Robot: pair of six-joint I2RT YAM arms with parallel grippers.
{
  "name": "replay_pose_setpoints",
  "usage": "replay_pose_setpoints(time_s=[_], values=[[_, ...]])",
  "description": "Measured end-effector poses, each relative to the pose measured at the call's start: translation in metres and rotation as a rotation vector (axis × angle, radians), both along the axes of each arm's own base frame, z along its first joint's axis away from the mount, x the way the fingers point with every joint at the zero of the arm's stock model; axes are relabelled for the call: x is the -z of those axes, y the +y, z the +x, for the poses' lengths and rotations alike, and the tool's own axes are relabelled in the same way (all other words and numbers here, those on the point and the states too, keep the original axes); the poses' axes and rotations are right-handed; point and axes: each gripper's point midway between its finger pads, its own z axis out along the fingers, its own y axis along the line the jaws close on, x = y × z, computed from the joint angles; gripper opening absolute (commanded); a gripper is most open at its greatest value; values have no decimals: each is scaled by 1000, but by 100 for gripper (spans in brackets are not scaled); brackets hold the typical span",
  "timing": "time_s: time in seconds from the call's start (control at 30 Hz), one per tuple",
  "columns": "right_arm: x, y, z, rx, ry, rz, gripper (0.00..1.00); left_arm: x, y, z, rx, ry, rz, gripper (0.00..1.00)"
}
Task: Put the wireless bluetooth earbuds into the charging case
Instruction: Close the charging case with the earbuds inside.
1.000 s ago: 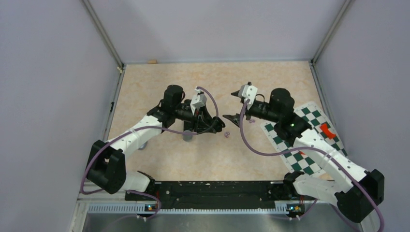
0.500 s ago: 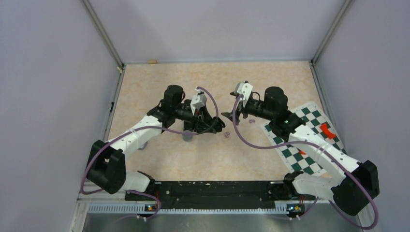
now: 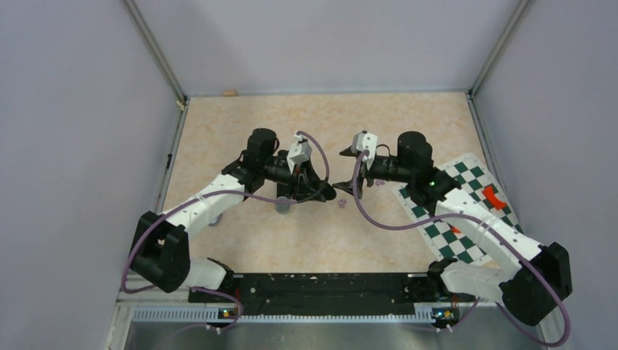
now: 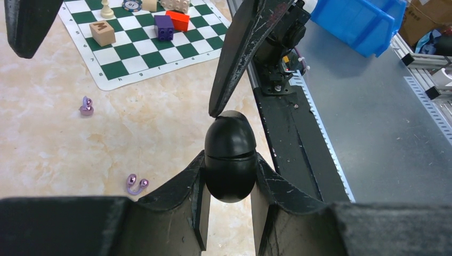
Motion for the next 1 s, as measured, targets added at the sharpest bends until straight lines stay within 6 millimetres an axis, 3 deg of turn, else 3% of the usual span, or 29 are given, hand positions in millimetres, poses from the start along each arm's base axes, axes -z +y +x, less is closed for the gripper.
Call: replay_pose_setpoints(time_s=[0.37, 0.63, 1.0], values=[[-12, 3, -21, -99, -3, 37, 92, -1, 0, -2, 8, 6, 1, 0], [-16, 1, -13, -47, -2, 49, 93, -1, -1, -2, 8, 10, 3, 2], [5, 1, -43, -192, 71, -3, 87, -4, -1, 0, 3, 2, 2, 18]])
